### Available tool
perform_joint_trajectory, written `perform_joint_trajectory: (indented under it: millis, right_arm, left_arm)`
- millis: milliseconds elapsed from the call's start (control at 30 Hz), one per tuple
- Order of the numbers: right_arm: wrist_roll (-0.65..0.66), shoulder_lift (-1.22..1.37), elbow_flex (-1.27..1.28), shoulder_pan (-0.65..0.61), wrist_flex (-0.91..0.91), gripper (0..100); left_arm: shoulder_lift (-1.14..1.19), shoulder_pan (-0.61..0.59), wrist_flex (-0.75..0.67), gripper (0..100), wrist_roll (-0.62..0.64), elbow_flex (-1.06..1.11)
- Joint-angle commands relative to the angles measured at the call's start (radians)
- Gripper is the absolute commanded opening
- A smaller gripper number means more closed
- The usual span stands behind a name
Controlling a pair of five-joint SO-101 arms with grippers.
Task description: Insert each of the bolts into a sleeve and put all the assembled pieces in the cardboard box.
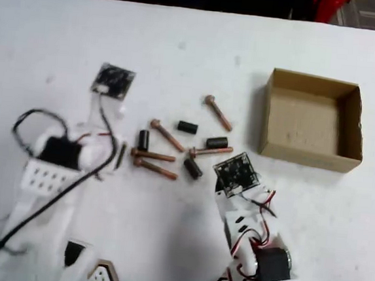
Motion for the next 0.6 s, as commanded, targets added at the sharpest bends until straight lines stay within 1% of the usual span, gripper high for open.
perform_joint_trajectory:
  millis: [0, 100, 133, 200, 300, 367, 467, 567]
  right_arm:
    - [-0.014, -0.010, -0.011, 0.045, -0.027, 1.7]
    - [-0.015, -0.010, 0.005, 0.058, -0.035, 1.7]
    - [-0.026, -0.010, 0.018, 0.058, -0.048, 1.7]
    - [-0.057, -0.012, 0.044, 0.059, -0.085, 1.7]
    - [-0.061, -0.012, 0.074, 0.059, -0.116, 1.7]
    - [-0.061, -0.012, 0.091, 0.053, -0.119, 1.7]
    - [-0.061, -0.012, 0.098, 0.053, -0.119, 1.7]
    - [-0.061, -0.012, 0.098, 0.053, -0.119, 1.7]
  left_arm:
    - [0.136, 0.071, -0.051, 2, 0.094, -0.103]
    - [0.272, 0.088, -0.066, 3, 0.153, -0.173]
    - [0.320, 0.090, -0.068, 5, 0.176, -0.203]
    - [0.409, 0.093, -0.068, 10, 0.252, -0.258]
    - [0.522, 0.094, -0.064, 19, 0.391, -0.330]
    - [0.587, 0.094, -0.069, 22, 0.433, -0.374]
    - [0.677, 0.094, -0.072, 22, 0.457, -0.443]
    - [0.774, 0.094, -0.072, 20, 0.522, -0.525]
